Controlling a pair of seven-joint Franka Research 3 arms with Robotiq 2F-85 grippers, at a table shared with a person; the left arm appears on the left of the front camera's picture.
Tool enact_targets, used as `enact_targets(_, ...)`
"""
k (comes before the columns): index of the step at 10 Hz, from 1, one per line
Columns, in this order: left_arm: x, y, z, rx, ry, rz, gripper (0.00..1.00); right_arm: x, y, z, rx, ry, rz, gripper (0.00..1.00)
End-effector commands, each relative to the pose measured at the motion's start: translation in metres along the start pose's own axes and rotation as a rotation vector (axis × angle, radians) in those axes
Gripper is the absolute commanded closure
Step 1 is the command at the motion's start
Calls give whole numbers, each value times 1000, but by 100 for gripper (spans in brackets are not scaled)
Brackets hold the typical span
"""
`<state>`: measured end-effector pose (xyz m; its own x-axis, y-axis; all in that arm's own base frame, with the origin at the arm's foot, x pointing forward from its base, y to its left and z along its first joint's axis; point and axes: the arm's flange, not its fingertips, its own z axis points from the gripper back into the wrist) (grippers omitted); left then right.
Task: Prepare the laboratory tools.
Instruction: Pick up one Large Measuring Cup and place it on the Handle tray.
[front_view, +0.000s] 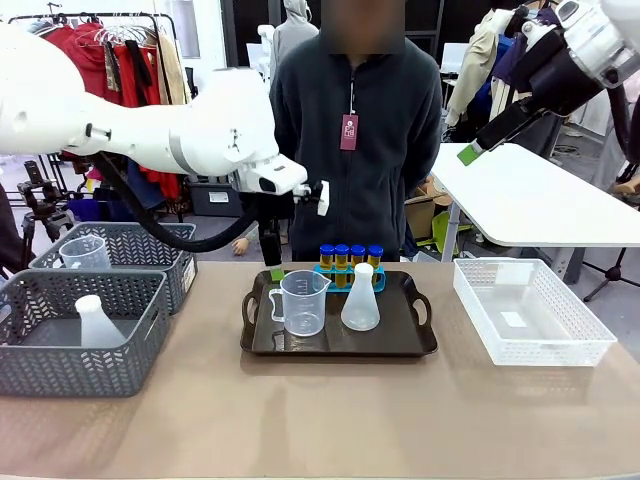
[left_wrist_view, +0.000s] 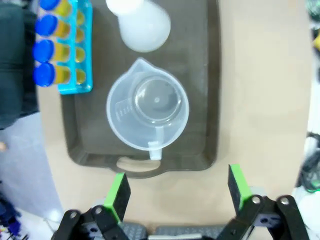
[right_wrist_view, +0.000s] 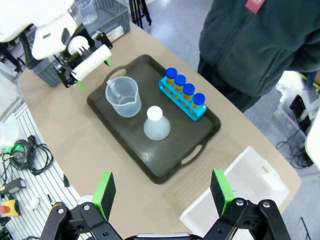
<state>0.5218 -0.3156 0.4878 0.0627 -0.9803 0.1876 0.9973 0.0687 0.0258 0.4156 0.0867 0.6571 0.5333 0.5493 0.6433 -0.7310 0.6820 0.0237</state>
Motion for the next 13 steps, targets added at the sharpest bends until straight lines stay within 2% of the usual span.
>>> enact_targets(1,-26,-19,43,-11,-126,-25,0,-1,-1,1,0,-2,-1,0)
enact_targets(4,-51,-41,111,58,-279,-7,0,-1,-1,1,0,-2,-1,0)
enact_targets(7,-77,-46,163,129,-351,20,0,-1,-1,1,0,-2,-1,0)
enact_targets(8,-88,-49,179,153,-415,32,0,-1,-1,1,0,-2,-1,0)
enact_targets(13,-112,-56,225,274,-448,180,0,-1,-1,1,0,-2,-1,0)
